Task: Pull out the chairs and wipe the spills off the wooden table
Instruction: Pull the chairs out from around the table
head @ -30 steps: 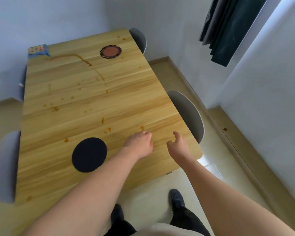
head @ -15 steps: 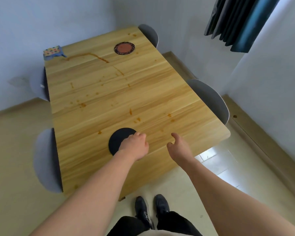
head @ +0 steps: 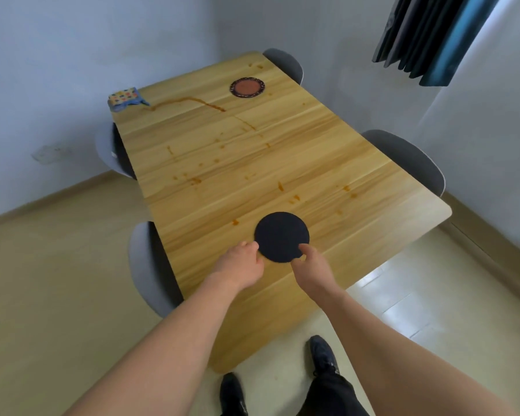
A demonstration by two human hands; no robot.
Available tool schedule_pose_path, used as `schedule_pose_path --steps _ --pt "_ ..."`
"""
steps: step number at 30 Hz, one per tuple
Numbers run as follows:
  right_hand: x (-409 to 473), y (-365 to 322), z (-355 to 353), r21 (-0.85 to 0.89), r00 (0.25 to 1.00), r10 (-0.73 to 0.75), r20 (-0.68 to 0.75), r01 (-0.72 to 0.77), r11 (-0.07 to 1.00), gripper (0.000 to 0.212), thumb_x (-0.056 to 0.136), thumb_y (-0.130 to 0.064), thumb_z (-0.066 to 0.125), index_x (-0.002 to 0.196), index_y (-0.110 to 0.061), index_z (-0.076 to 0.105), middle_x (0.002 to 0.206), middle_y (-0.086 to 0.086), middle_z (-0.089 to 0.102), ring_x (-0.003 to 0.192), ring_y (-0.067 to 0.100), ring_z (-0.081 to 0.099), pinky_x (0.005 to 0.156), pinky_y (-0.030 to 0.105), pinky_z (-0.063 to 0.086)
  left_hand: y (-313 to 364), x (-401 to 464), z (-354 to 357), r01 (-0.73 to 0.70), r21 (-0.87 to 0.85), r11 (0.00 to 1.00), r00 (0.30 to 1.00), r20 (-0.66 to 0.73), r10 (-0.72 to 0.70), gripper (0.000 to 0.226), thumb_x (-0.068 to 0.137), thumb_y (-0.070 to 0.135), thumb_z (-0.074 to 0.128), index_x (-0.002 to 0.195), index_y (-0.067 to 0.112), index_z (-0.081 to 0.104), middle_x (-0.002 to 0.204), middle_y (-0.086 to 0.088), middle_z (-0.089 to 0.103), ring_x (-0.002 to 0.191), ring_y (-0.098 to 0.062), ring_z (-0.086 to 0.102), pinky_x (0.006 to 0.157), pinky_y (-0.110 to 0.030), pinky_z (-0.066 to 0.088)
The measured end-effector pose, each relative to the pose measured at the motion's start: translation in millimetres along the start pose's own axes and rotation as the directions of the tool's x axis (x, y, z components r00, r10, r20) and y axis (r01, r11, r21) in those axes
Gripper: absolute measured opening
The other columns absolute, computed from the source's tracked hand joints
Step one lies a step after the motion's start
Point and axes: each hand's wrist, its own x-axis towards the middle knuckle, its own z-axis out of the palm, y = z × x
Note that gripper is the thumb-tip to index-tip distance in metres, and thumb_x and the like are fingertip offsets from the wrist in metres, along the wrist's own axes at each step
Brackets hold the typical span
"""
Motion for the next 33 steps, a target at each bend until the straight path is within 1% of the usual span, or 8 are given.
schedule_pose_path --steps 3,7,12,17,21,26,29,33 --pt "-17.3 -11.1 43.3 0.068 0.998 0.058 0.039 -0.06 0.996 0.053 0.096 -0.013 0.04 0.149 -0.016 0.034 0.147 0.003 0.043 0.107 0.016 0.049 0.081 0.027 0.042 -46.8 -16.1 -6.7 0.019 -0.001 1.0 1.0 0.01 -0.019 0.049 0.103 0.033 0.035 0.149 0.017 0.038 0.151 -0.005 0.041 0.134 -0.025 0.044 0.108 -0.042 0.041" --pt "-20.3 -21.9 81.7 0.149 0.977 0.161 0.136 -0.181 0.972 0.05 0.097 -0.014 0.041 0.146 -0.016 0.038 0.143 0.001 0.046 0.128 0.022 0.046 0.098 0.032 0.039 -98.9 -29.6 -15.0 0.083 -0.027 0.996 0.997 -0.005 -0.083 0.05 0.103 0.034 0.035 0.15 0.017 0.037 0.152 -0.004 0.04 0.135 -0.024 0.043 0.107 -0.04 0.042" --pt "-5.1 -48.2 142.8 0.28 0.876 0.352 0.331 -0.447 0.849 0.026 0.096 -0.015 0.043 0.115 -0.005 0.058 0.113 0.013 0.064 0.098 0.028 0.064 0.087 0.041 0.055 -176.5 -39.6 -19.9 0.289 -0.212 0.934 0.94 -0.124 -0.319 0.043 0.099 0.023 0.039 0.139 0.009 0.05 0.144 -0.013 0.048 0.128 -0.03 0.049 0.103 -0.039 0.041" --pt "-21.4 -59.4 224.3 0.105 0.699 0.541 0.468 -0.652 0.751 0.021 0.094 -0.019 0.038 0.097 -0.004 0.053 0.085 0.014 0.062 0.063 0.025 0.055 0.066 0.034 0.049 -247.8 -32.4 -26.4 0.462 -0.468 0.753 0.836 -0.055 -0.547 0.045 0.095 0.019 0.046 0.138 0.006 0.046 0.141 -0.02 0.05 0.121 -0.036 0.053 0.098 -0.039 0.044" --pt "-29.6 -57.6 279.9 0.334 0.547 0.62 0.562 -0.836 0.434 0.037 0.1 -0.028 0.041 0.12 0.002 0.047 0.108 0.024 0.064 0.087 0.034 0.064 0.072 0.045 0.053 -294.0 -3.3 -25.7 0.526 -0.605 0.598 0.796 0.101 -0.597 0.067 0.1 0.026 0.047 0.156 0.007 0.017 0.16 -0.014 0.028 0.141 -0.033 0.036 0.109 -0.038 0.034" --pt "-24.7 -54.1 328.8 0.777 0.618 0.56 0.552 -0.625 -0.075 0.033 0.104 -0.014 0.037 0.133 0.001 0.043 0.103 0.02 0.058 0.115 0.035 0.056 0.093 0.042 0.045 -326.4 32.7 -7.8 0.475 -0.773 0.42 0.851 0.283 -0.442 0.029 0.102 0.021 0.039 0.131 0.02 0.042 0.124 -0.005 0.059 0.104 -0.027 0.06 0.085 -0.039 0.05" --pt "-18.0 -54.6 337.8 0.845 0.664 0.551 0.505 -0.51 -0.161 0.035 0.102 -0.001 0.034 0.136 0.006 0.039 0.111 0.023 0.055 0.122 0.039 0.052 0.101 0.045 0.042 -326.8 46.0 -2.4 0.409 -0.833 0.374 0.875 0.241 -0.42 0.023 0.102 0.009 0.036 0.117 0.02 0.049 0.112 -0.004 0.062 0.092 -0.022 0.061 0.074 -0.036 0.053" --pt "-16.2 -52.4 348.1 0.896 0.702 0.567 0.431 -0.41 -0.173 0.034 0.098 0.007 0.036 0.132 0.005 0.04 0.108 0.026 0.056 0.098 0.039 0.059 0.099 0.049 0.046 -332.7 55.0 8.8 0.387 -0.842 0.376 0.871 0.2 -0.449 0.026 0.097 0.002 0.037 0.111 0.018 0.052 0.11 -0.004 0.064 0.097 -0.025 0.062 0.086 -0.045 0.056"
